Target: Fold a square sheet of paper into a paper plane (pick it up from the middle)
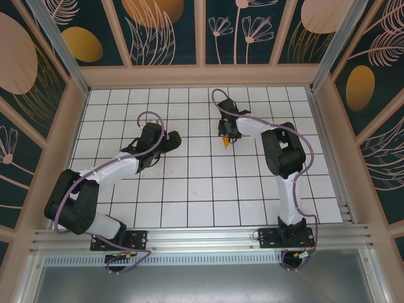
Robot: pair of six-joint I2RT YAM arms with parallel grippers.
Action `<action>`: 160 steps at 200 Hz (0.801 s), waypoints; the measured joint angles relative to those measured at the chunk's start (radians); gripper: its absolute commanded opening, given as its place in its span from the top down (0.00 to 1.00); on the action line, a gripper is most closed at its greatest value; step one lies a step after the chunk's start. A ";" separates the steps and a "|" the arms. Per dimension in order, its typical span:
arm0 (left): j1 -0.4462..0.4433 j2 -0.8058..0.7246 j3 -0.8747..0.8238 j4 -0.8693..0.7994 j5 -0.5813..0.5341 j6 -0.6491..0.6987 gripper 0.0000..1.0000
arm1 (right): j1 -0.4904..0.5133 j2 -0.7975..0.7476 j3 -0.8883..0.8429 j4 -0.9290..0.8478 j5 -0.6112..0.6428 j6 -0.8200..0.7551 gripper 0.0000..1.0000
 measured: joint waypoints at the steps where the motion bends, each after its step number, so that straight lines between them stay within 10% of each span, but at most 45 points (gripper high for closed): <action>1: 0.000 0.000 0.000 0.000 0.000 0.000 0.05 | 0.000 0.000 0.001 0.000 0.000 0.000 0.86; 116: 0.001 0.000 -0.011 -0.002 -0.004 0.003 0.04 | 0.044 0.091 0.144 -0.091 0.115 0.007 0.95; 160: 0.001 0.000 -0.013 -0.007 -0.005 0.003 0.04 | 0.048 0.098 0.169 -0.117 0.123 0.005 0.79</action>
